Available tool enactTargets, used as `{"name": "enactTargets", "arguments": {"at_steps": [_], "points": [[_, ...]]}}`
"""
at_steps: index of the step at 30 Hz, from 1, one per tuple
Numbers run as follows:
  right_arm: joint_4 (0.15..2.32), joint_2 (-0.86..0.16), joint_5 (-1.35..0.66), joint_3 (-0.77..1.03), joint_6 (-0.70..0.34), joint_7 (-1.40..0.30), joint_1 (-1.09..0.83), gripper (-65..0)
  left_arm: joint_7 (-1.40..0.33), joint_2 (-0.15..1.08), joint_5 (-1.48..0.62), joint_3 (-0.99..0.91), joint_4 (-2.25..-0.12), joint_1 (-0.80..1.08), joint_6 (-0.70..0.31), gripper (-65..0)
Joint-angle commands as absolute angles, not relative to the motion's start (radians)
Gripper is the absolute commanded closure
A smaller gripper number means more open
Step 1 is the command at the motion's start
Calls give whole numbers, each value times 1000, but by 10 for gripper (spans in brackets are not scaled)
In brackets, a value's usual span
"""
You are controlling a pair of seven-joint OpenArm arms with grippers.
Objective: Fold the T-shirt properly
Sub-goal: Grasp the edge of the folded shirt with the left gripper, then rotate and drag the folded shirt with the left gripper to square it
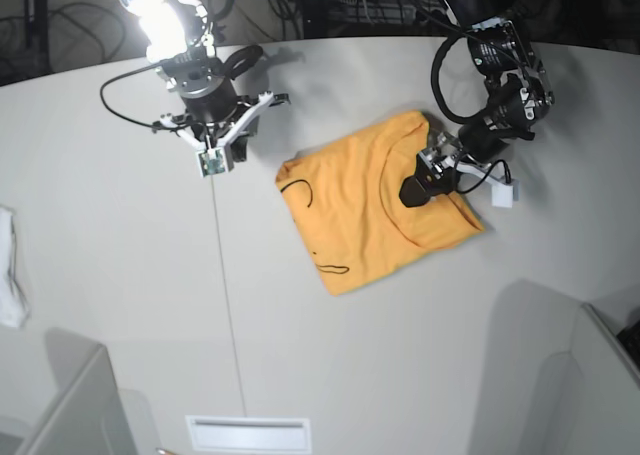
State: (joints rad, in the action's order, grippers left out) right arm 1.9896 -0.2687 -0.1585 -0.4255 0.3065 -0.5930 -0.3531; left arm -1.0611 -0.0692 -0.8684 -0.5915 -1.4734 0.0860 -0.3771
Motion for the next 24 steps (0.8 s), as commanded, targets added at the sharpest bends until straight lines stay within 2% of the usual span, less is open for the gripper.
{"name": "enactTargets", "arguments": {"at_steps": [1,3,8,9,19,24], "points": [[2008,-275,-154,-420,306,-550,-358,0,-1086,-62,-783,-595,-1474,93,-351,-581],[2008,-275,-154,-394,305,-539,-367,0,-1090,-47,-737,-590,-1474,90,-351,-481],[2008,-275,-157,-329,302,-526,-378,0,-1093,8,-654,-552,-1475,84,-351,-61],[2008,-275,-157,-318,302,-526,-383,0,-1093,31,-645,-513,-1475,81,-351,0],[2008,-262,-159,-206,302,-524,-418,0,-1093,312,-645,-61,-1477,25,-354,0],[2006,-196,-159,-97,302,-530,-438,0,-1089,447,-645,206,-1483,-76,-357,0]]}}
